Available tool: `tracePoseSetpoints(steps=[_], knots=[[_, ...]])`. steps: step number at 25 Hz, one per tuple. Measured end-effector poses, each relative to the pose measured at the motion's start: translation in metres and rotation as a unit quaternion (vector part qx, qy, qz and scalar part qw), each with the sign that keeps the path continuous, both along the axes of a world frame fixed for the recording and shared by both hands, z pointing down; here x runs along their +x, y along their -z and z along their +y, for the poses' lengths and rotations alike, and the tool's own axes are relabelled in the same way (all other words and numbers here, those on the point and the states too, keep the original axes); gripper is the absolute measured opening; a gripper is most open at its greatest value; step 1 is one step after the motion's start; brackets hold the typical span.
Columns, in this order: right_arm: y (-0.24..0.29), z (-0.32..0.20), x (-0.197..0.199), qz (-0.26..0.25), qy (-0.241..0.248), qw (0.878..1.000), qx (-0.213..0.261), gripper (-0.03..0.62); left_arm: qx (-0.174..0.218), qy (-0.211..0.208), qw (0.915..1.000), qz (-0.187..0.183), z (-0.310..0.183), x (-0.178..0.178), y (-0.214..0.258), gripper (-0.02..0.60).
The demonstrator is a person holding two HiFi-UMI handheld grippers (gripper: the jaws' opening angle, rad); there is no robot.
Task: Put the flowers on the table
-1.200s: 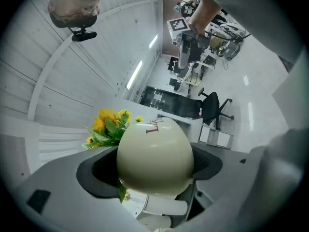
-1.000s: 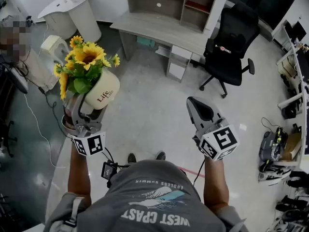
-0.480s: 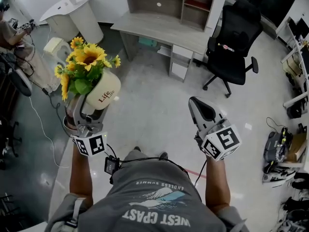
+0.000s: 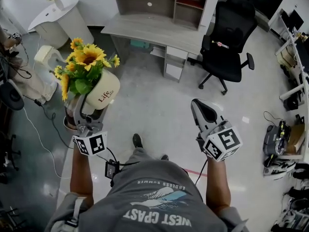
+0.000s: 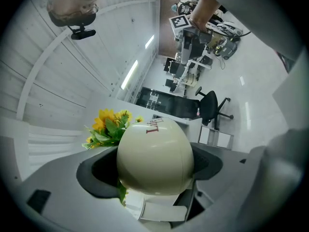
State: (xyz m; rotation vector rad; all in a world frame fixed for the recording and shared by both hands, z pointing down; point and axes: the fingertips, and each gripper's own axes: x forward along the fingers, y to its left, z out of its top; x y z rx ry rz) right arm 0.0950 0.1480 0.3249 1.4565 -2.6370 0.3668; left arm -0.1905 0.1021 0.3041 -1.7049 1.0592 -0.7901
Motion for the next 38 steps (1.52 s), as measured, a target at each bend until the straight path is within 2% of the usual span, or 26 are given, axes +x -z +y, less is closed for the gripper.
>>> tracePoseSetpoints(steps=[9, 19, 27, 38], knots=[[-0.001, 0.011, -0.004, 0.005, -0.022, 1.000, -0.005, 0.029, 0.012, -0.020, 0.9997, 0.010, 0.000, 0.001, 0.002, 0.428], [0.008, 0.022, 0.000, 0.004, -0.042, 0.999, -0.010, 0.029, 0.006, -0.032, 0.9994, 0.012, 0.005, 0.003, 0.008, 0.428], [0.009, 0.030, 0.000, 0.010, -0.053, 0.999, -0.001, 0.029, 0.011, -0.041, 0.9987, 0.028, 0.005, 0.004, 0.007, 0.428], [0.000, 0.017, 0.010, 0.013, -0.039, 0.999, -0.019, 0.029, 0.002, -0.015, 0.9992, 0.037, 0.001, 0.005, 0.001, 0.428]])
